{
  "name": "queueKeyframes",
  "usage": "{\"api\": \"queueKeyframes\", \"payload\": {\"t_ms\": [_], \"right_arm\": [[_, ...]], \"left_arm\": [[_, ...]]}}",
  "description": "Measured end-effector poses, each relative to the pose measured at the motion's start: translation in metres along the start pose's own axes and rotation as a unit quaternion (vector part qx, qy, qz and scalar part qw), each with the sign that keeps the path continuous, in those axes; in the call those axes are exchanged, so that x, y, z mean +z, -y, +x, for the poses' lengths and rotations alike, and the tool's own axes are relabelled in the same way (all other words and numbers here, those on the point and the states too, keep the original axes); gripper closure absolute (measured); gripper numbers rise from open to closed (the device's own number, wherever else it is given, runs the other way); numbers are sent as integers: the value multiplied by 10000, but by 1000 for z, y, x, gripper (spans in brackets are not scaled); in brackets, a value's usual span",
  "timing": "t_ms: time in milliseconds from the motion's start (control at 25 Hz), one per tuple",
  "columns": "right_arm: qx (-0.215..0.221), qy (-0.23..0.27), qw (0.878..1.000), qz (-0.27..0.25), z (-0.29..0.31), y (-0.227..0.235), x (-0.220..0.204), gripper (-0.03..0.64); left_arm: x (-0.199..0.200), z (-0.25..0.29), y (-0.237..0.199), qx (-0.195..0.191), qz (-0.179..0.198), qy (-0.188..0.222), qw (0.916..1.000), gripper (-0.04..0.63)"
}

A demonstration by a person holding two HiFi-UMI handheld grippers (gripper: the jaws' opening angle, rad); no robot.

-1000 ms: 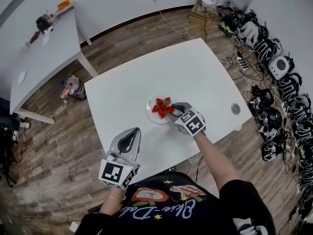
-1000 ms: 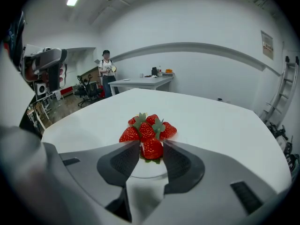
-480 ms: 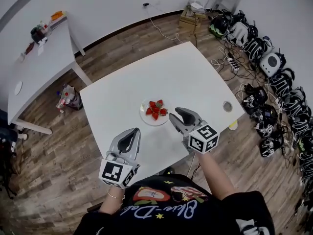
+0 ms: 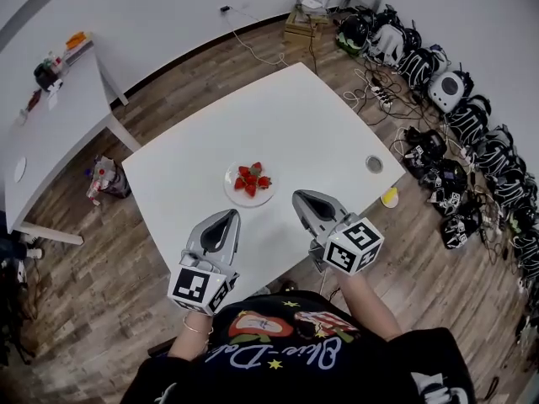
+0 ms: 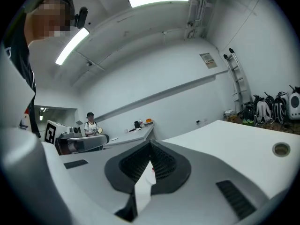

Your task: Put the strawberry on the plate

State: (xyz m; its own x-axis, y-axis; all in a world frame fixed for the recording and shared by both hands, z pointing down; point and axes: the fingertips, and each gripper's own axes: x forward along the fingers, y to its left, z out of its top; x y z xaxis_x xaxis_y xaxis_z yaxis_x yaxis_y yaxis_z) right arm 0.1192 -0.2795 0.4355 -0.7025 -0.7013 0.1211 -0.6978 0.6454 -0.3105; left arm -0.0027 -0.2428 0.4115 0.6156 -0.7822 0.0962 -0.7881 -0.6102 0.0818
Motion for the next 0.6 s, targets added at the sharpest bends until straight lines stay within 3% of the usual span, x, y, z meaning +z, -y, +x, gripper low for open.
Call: {"api": "queueKeyframes", "payload": {"t_ms": [600], "right_arm": [[124, -78, 9999, -27, -6, -8, -3, 600]], "left_arm": [[-2, 0, 10, -90, 1, -172, 9998, 598]]}}
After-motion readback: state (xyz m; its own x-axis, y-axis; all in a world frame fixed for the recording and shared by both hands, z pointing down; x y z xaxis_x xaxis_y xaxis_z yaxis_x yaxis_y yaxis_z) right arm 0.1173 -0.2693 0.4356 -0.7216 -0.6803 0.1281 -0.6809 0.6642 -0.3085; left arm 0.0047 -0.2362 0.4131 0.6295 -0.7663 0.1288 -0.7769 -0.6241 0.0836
